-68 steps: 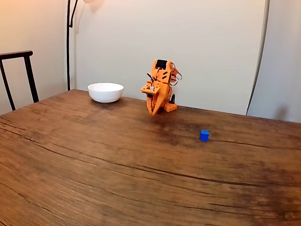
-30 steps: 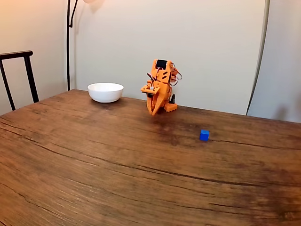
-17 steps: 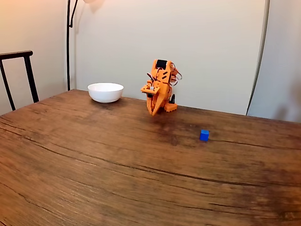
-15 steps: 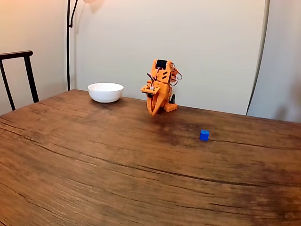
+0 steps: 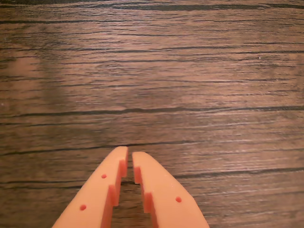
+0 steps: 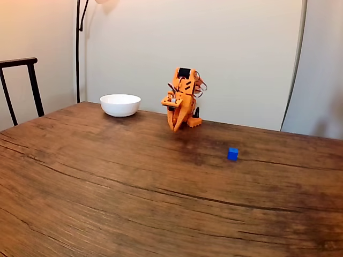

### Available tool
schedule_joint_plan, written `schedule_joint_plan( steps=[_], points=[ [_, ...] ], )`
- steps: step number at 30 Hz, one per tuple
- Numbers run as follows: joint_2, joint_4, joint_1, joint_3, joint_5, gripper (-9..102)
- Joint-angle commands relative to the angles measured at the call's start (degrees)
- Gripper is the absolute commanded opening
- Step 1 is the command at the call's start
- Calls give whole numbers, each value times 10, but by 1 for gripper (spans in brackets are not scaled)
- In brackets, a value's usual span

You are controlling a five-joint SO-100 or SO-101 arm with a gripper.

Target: Grasp the cube and drop it in the bowl

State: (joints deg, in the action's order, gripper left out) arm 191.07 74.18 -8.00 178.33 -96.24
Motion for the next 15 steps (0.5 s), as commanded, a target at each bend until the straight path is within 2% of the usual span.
schedule_joint_plan(
  steps=[1, 15],
  points=[
    [-6, -3, 27, -27, 4, 0],
    [-6, -29, 116, -185, 4, 0]
  ],
)
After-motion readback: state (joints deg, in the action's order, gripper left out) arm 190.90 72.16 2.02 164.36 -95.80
